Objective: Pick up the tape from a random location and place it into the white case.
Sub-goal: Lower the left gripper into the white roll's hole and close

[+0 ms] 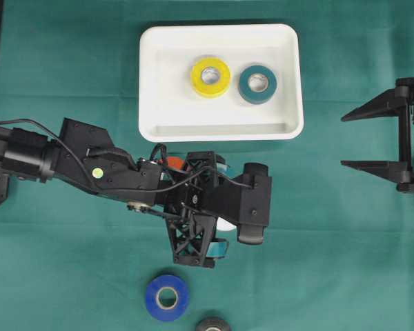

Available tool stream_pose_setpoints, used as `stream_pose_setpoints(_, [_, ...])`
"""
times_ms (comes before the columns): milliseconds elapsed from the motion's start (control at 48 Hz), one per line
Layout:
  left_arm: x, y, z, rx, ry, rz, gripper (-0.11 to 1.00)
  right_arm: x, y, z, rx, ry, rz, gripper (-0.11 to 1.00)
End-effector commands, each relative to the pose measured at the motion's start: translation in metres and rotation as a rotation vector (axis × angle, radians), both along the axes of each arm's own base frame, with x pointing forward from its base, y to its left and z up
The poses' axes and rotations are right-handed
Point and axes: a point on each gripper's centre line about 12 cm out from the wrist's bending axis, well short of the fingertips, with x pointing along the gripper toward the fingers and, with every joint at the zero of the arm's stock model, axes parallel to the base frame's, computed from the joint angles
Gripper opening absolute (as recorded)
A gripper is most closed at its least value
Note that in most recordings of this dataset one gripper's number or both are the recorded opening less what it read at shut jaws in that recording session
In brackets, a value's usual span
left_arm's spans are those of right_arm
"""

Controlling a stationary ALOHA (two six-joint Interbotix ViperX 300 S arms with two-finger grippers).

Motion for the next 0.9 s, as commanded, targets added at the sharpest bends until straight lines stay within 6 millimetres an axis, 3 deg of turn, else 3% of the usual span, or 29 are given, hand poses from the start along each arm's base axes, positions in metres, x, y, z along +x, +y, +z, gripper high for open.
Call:
stream_pose_setpoints(0, [0.003,0.001,0.007,-0.004,-0.046,0.000,0.91,0.004,0.000,0.007,-0.003,-0.019,0.005,0.87])
stream_pose_setpoints(479, [0.012,0.001,-0.050,0.009,0.020,-0.001,0.91,0.005,0.000,0.004,-0.004,-0.009,0.006,0.87])
stream_pose_setpoints(729, [0.015,0.000,-0.091,0.019,0.078,-0.003,0.91,0.005,0.000,0.004,-0.005,-0.005,0.005,0.87])
stream_pose_setpoints(874, [0.014,-0.001,-0.101,0.022,0.097,-0.005,0.91,0.005,-0.001,0.003,-0.005,-0.004,0.002,0.87])
